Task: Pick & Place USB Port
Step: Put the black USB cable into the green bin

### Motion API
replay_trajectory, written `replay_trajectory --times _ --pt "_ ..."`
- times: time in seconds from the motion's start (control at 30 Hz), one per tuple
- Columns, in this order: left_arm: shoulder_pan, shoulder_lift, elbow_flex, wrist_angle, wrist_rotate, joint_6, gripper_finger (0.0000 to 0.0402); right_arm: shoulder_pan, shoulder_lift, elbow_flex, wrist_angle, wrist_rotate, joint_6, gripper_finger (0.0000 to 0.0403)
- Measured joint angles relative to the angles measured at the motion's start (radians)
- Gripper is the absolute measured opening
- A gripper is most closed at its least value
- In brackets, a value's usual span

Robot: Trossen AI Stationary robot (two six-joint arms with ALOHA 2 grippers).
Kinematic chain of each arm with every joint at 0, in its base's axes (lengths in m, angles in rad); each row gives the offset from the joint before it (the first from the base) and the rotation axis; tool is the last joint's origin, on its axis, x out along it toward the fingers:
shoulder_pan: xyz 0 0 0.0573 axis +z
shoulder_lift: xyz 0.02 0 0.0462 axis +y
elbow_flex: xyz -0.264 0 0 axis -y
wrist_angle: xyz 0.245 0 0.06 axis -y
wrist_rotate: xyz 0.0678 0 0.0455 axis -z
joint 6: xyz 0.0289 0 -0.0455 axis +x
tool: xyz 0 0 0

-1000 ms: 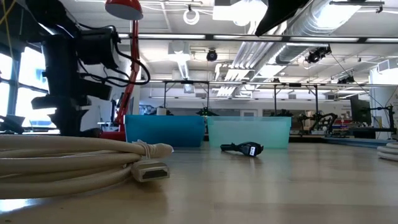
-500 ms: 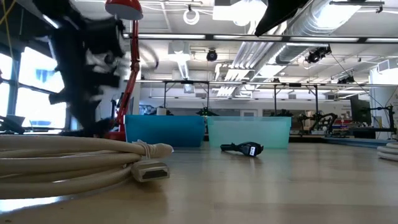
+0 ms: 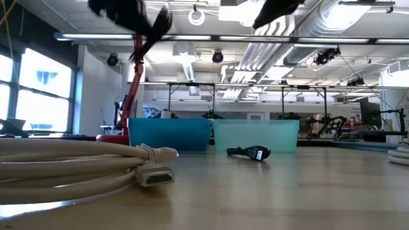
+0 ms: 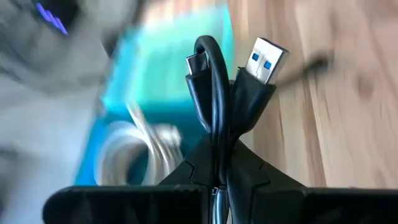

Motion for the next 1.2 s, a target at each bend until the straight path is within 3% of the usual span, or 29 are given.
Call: replay_trajectory --times 0.17,0.43,0.57,0.87,1.2 --pt "-0.033 -0.015 0.022 0.250 0.002 0.204 0.0015 0.033 0.000 0.000 0.156 0.015 -0.123 0.0183" --pt "-0.030 -0.003 0.023 0.437 0.166 0.305 0.0015 0.117 0.000 0.000 0.432 0.026 -0.392 0.0183" --pt "-0.030 0.000 0.022 0.516 0.270 0.331 0.0014 0.125 0.000 0.000 0.524 -0.028 -0.449 0.0183" --pt "-0.030 0.067 0.022 0.626 0.393 0.357 0.0013 0.103 0.004 0.000 0.590 -0.154 -0.488 0.0183" --pt "-0.026 0.128 0.023 0.716 0.462 0.379 0.0013 0.096 0.018 0.000 0.597 -0.292 -0.503 0.0183"
